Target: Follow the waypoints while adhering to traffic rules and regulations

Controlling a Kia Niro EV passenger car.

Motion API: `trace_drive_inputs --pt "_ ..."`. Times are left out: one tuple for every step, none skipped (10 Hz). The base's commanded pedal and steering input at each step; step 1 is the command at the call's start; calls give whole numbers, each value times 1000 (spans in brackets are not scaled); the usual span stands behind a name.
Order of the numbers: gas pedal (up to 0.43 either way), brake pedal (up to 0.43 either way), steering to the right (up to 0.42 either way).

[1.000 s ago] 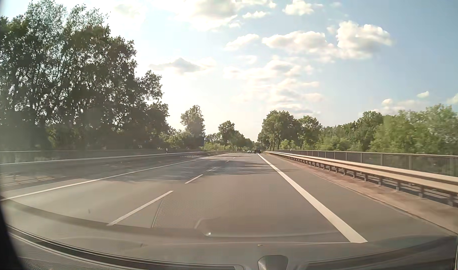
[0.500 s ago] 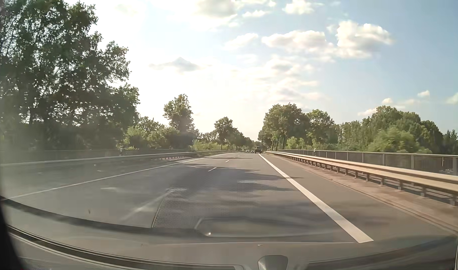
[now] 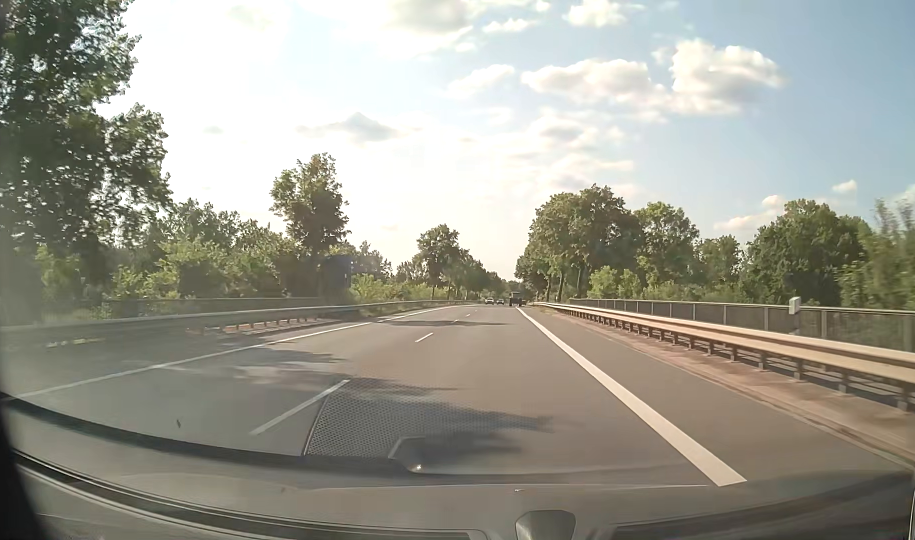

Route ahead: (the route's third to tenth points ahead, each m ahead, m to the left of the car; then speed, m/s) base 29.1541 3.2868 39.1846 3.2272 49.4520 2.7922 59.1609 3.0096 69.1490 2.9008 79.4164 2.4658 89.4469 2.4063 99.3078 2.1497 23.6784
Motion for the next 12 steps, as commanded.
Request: trace_drive_inputs --pt "67 6 5" --pt "47 6 5" --pt "47 6 6" --pt "39 6 5" --pt "39 6 5" --pt "39 6 5" --pt "39 6 5" --pt "39 6 5" --pt "39 6 5" --pt "39 6 5" --pt "39 6 6" --pt "39 6 5"
